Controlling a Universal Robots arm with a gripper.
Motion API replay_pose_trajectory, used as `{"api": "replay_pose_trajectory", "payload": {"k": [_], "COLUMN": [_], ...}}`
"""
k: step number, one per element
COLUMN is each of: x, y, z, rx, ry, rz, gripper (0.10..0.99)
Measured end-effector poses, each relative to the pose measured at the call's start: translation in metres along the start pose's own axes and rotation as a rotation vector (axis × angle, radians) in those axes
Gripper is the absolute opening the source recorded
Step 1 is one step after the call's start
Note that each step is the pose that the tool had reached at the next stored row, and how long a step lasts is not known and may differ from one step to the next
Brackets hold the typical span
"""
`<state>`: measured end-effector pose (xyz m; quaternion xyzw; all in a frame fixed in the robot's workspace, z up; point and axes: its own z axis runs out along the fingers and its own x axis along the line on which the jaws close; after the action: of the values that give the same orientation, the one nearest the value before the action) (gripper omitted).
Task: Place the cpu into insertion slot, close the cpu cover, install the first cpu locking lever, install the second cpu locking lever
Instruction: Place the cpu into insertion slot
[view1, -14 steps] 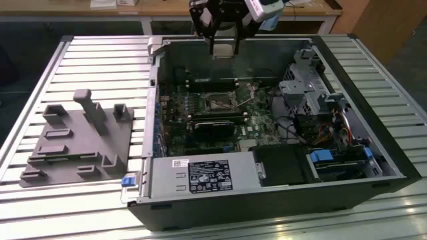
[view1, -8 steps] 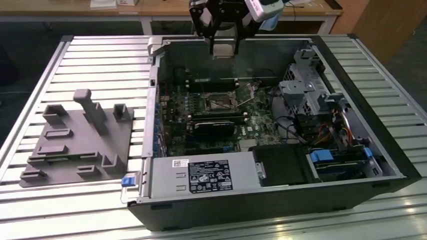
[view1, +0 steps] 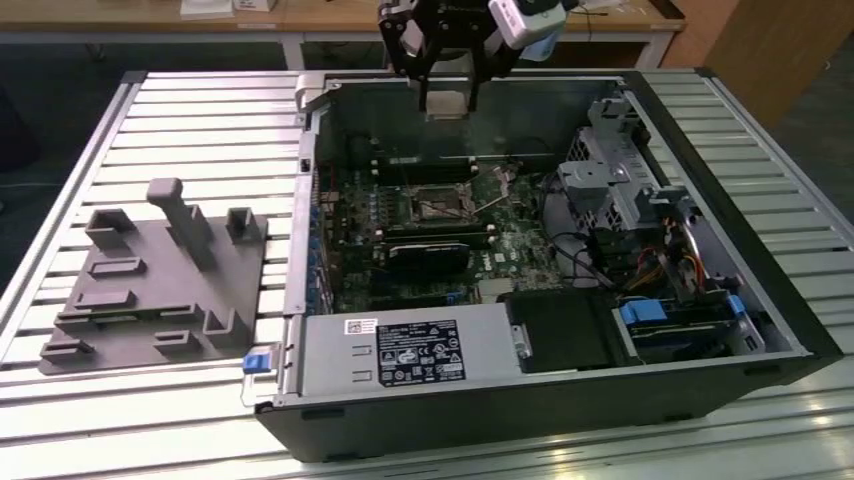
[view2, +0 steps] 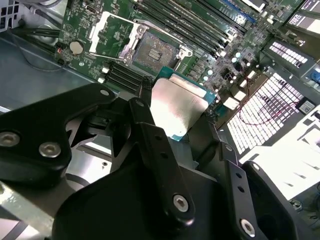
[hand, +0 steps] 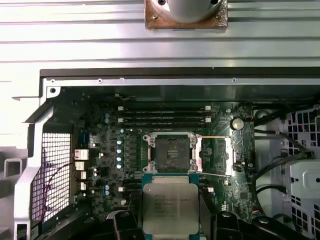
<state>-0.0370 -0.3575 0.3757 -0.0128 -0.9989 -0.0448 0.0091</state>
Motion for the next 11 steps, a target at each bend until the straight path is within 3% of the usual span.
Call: {"api": "replay_pose_trajectory", "payload": {"k": [11], "x": [-0.0003], "y": [-0.0009], "z": [0.0171], "rx": [0.0], "ry": [-0.0001], "rz": [0.0], "gripper": [0.537]}}
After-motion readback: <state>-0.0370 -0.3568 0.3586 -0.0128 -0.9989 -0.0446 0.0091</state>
